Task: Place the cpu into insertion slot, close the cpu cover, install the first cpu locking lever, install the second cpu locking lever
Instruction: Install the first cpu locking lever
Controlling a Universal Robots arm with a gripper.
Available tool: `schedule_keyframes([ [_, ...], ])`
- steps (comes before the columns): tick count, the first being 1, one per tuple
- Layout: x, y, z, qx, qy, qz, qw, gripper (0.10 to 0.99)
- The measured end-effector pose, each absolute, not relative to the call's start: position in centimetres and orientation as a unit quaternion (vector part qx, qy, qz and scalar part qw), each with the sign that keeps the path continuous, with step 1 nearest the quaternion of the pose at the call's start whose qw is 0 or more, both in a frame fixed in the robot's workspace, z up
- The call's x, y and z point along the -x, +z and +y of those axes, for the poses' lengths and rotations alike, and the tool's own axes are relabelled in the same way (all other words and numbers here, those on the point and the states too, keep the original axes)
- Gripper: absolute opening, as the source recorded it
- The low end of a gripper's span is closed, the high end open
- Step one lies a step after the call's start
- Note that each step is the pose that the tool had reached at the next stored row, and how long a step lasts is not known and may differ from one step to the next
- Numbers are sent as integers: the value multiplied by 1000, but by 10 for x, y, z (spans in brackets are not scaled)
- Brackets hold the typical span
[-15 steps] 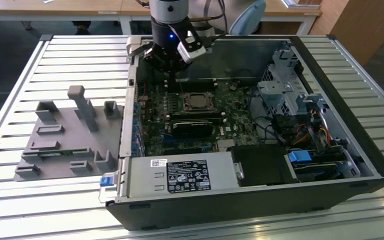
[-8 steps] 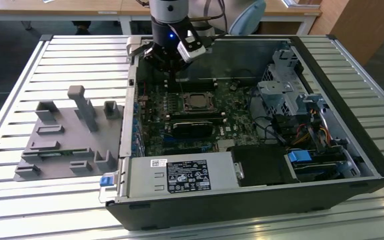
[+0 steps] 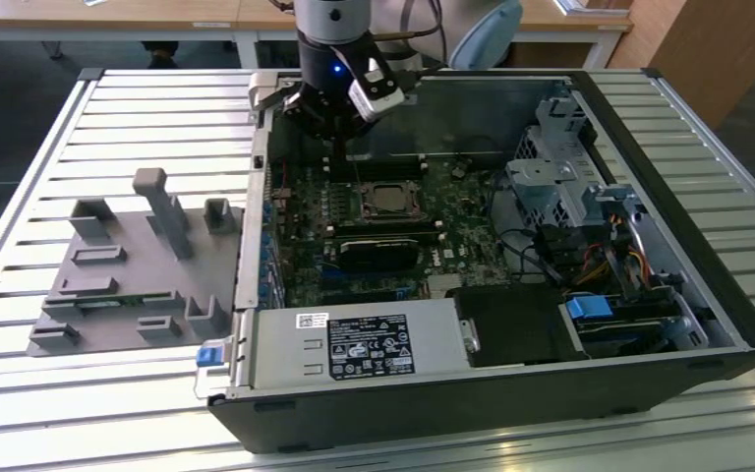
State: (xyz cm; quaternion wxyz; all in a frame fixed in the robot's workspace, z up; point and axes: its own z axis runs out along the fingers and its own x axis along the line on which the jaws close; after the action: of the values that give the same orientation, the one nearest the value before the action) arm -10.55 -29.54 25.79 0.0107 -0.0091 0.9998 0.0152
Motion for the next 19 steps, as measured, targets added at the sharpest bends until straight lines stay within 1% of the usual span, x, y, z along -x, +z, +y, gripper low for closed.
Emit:
schedule_keyframes([
  [19,88,257,-294,9,15,1000,11,106],
])
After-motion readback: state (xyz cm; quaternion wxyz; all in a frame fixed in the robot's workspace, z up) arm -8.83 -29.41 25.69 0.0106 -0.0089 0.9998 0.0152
